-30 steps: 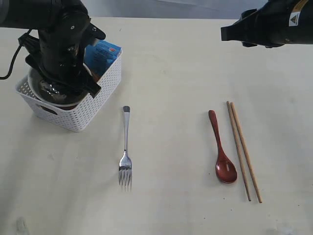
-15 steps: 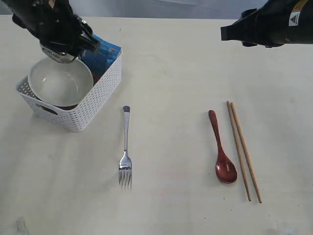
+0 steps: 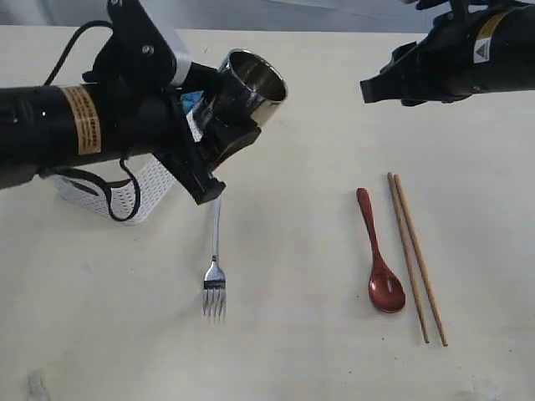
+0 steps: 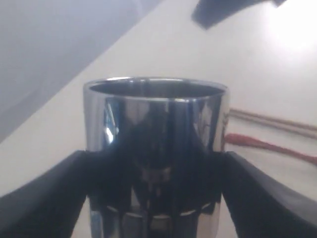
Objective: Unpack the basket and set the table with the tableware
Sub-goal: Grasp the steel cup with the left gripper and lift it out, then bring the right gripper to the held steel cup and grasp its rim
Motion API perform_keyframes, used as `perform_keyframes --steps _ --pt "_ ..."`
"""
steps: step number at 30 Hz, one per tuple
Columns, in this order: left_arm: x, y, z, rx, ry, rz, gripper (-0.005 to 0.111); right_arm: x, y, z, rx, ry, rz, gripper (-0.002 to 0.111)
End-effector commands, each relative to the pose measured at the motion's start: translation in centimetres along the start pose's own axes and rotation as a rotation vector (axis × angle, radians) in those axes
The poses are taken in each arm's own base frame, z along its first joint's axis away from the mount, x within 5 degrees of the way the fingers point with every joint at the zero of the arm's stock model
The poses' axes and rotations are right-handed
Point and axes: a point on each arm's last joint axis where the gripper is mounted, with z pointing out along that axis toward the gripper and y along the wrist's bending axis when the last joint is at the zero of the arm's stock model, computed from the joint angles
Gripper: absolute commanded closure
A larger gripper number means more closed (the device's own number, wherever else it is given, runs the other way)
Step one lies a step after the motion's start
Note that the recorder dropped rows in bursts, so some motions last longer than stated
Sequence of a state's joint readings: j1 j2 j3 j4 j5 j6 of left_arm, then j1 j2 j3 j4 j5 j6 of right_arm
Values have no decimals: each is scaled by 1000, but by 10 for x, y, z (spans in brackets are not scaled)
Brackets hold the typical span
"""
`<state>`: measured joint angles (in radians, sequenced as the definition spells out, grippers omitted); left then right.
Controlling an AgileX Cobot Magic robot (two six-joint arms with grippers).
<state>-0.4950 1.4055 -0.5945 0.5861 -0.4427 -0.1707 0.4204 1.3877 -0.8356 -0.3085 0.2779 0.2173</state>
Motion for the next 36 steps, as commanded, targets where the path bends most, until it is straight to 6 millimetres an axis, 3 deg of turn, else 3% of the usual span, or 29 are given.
perform_keyframes --steps 1,9,15,22,36 --pt "5 -9 -13 -44 -205 3 107 -2 14 -4 -37 2 -43 65" --pt "31 -14 -44 -214 -379 -68 107 -15 32 -35 -120 -76 -78 65" --pt "41 -10 -46 -279 -359 -173 107 -20 52 -69 -221 -162 -120 65" --pt "65 -13 -26 -247 -293 -332 107 -20 64 -80 -283 -185 -131 65" --pt "103 -18 25 -188 -130 -348 107 -20 65 -80 -287 -181 -129 65"
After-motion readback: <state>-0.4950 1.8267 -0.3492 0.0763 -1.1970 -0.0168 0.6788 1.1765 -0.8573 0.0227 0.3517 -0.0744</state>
